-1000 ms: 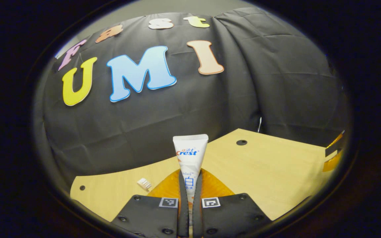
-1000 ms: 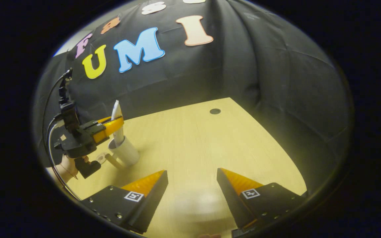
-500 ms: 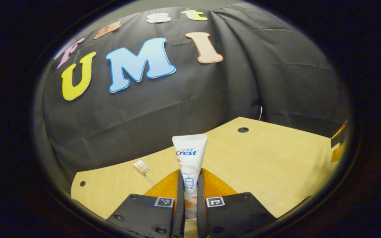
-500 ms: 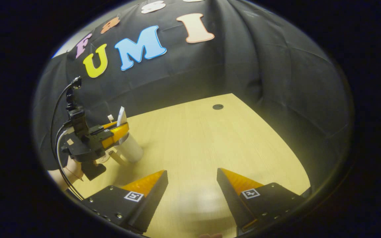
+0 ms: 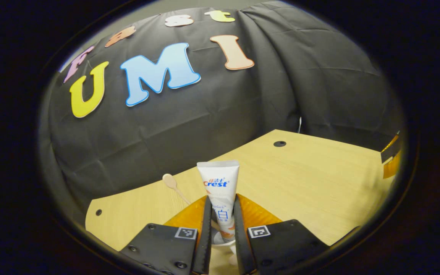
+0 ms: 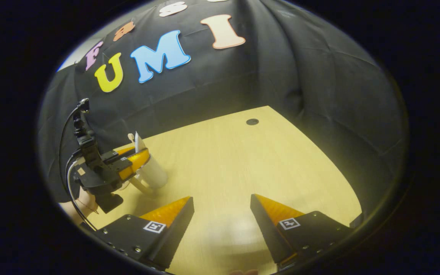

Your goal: Put the toothbrush and toothpaste on the desktop into the cup, then pick up the cup and place it on the coaster on the desktop.

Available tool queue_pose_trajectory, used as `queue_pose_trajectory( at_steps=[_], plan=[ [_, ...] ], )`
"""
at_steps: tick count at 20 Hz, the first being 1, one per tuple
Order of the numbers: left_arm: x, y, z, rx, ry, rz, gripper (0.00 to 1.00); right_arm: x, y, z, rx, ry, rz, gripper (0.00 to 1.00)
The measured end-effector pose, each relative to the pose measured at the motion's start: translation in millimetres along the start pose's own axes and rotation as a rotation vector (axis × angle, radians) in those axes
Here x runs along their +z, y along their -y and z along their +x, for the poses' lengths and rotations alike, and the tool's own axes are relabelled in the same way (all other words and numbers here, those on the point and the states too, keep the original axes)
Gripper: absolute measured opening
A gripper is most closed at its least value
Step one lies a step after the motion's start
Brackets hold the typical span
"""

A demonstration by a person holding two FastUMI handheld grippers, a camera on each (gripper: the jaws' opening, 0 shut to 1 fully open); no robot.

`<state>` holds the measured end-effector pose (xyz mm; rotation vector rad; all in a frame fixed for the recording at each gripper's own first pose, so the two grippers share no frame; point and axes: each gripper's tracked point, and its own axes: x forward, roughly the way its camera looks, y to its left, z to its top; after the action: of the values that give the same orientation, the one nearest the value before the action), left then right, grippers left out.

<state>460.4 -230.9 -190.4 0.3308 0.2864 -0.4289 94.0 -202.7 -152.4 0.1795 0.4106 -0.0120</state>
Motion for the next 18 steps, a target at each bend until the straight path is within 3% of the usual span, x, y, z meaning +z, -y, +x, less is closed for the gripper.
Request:
queue_pose_trajectory(
  at_steps=[1, 3, 4, 5, 9, 18],
  plan=[
    [1.6, -0.9, -3.5, 0.009, 0.008, 0.002, 0.36, 0.8, -0.5, -0.1, 0.001, 0.001, 0.000, 0.91],
    [3.7, -3.5, -10.4, 0.019, 0.018, 0.007, 0.60, 1.4, -4.3, -0.6, 0.009, 0.001, 0.001, 0.88],
    [1.8, -4.8, -14.3, 0.025, 0.015, 0.004, 0.78, 1.7, -5.8, -0.4, 0.011, 0.002, 0.001, 0.88],
    [1.8, -7.0, -19.0, 0.036, 0.015, 0.000, 0.88, 2.8, -7.2, 0.1, 0.012, 0.003, 0.000, 0.88],
    [-1.7, -18.8, -39.1, 0.082, 0.015, -0.023, 0.98, 5.4, -14.6, -3.0, 0.019, 0.011, -0.003, 0.92],
    [4.1, -77.4, -102.9, 0.209, 0.050, -0.104, 0.97, 12.8, -54.0, -7.4, 0.045, 0.000, -0.043, 0.91]
  ],
)
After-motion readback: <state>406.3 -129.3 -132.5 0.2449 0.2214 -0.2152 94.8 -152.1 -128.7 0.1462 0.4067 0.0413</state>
